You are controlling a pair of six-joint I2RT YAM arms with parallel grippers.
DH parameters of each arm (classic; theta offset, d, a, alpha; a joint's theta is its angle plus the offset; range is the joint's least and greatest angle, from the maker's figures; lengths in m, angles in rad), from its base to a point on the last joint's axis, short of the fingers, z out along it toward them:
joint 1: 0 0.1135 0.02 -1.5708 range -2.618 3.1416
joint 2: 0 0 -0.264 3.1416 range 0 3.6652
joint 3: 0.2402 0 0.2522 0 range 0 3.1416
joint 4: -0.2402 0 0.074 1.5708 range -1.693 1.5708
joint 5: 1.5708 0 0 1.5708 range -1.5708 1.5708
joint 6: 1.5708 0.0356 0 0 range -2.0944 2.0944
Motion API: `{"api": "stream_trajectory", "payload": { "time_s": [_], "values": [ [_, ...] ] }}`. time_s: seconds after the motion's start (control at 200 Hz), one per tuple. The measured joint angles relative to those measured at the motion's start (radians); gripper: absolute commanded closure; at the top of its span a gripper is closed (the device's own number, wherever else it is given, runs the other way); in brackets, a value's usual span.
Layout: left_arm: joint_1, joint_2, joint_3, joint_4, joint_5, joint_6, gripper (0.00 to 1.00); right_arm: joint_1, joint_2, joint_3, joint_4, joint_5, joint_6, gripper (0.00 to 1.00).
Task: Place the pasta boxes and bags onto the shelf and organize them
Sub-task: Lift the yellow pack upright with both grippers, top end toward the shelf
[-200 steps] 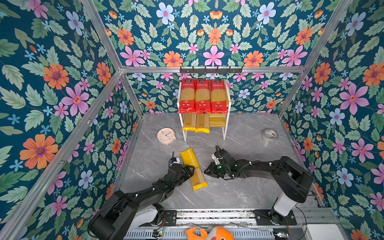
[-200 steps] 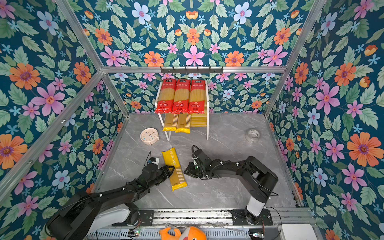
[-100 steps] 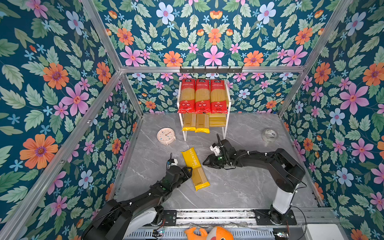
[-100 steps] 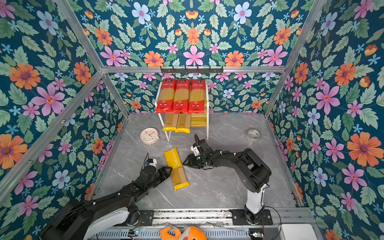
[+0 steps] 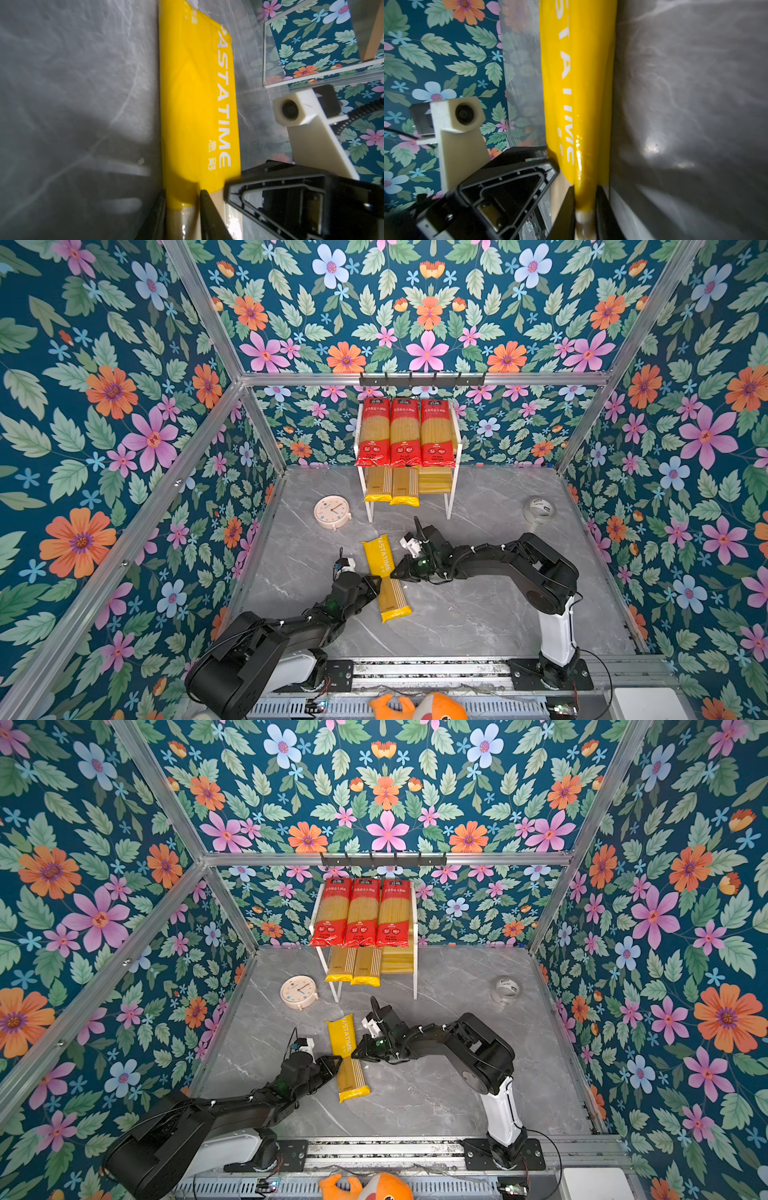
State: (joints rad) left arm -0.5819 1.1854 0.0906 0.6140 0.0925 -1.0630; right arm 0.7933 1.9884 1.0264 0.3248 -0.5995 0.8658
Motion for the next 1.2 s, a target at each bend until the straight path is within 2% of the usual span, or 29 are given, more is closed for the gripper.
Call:
{"api": "stream_trajectory", "payload": {
  "time_s": [0.125,0.315,0.43,0.57,0.825,1.0,1.2],
  "values": [
    [0.008,-0.087,0.018,-0.087,0.022,0.021,0.63,0.001,-0.041,-0.087,0.111,0.011,0.042,1.00],
    [0.042,-0.254,0.050,-0.195,0.039,0.067,0.57,0.002,-0.150,-0.227,0.219,0.071,0.053,1.00],
    [0.058,-0.314,0.069,-0.246,0.057,0.103,0.54,0.001,-0.256,-0.311,0.240,0.125,0.005,1.00],
    [0.058,-0.347,0.085,-0.244,0.105,0.166,0.45,-0.003,-0.394,-0.374,0.240,0.175,-0.098,1.00],
    [0.014,-0.352,0.031,-0.038,0.205,0.242,0.27,-0.008,-0.592,-0.425,0.240,0.187,-0.296,1.00],
    [-0.046,-0.328,0.003,0.140,0.254,0.277,0.16,-0.025,-0.690,-0.426,0.261,0.192,-0.364,1.00],
    [-0.087,-0.233,0.002,0.341,0.311,0.276,0.16,-0.031,-0.752,-0.427,0.331,0.180,-0.378,1.00]
  ]
}}
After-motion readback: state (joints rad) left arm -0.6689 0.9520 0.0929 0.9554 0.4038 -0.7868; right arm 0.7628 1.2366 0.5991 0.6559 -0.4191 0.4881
